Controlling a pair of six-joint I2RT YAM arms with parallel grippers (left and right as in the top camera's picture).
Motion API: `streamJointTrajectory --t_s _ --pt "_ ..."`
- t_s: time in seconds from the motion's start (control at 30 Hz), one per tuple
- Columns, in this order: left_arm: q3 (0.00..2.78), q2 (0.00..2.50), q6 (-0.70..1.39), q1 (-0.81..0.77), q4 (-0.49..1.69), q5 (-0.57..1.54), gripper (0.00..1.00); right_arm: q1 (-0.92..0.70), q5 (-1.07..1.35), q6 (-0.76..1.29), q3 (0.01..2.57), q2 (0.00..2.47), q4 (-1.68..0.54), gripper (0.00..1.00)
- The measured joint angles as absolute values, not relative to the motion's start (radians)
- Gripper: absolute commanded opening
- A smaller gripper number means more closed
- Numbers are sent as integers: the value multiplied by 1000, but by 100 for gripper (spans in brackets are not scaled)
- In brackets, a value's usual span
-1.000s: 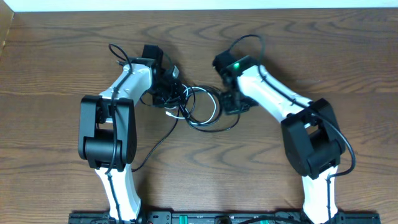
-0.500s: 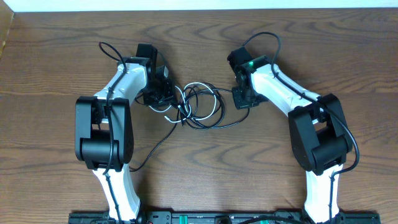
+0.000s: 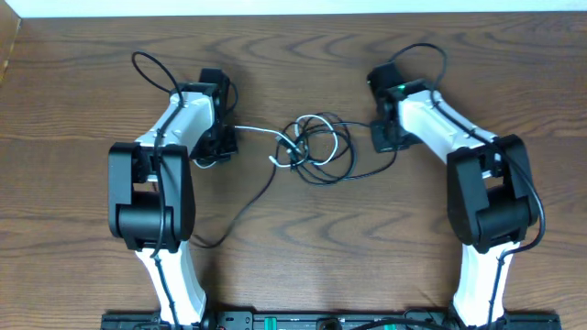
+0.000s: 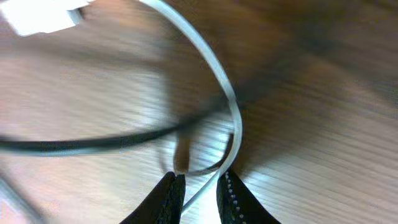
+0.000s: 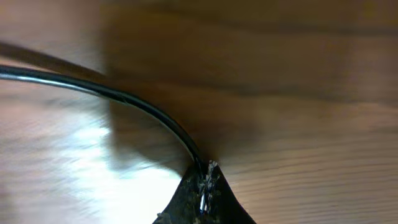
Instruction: Untangle cables
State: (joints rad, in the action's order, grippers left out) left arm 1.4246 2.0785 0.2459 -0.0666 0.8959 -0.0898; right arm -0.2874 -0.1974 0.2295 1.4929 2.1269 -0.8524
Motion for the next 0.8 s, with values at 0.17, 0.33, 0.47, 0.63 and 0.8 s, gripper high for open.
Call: streamJointTrajectory --t_s 0.17,0.33,0.47,0.63,0.8 --pt "1420 2080 258 25 921 -165 23 -212 -218 215 1491 2127 -833 1" --pt "1419 2081 287 118 931 -186 22 -109 -224 214 1489 2127 -807 1" --pt "1419 2082 318 222 931 -190 19 -17 -229 214 1486 2127 -778 1" --pt "1419 2082 355 373 931 -182 19 115 -225 215 1483 2127 -740 1" --pt "1419 2082 364 489 929 -81 12 195 -173 219 1483 2127 -735 1"
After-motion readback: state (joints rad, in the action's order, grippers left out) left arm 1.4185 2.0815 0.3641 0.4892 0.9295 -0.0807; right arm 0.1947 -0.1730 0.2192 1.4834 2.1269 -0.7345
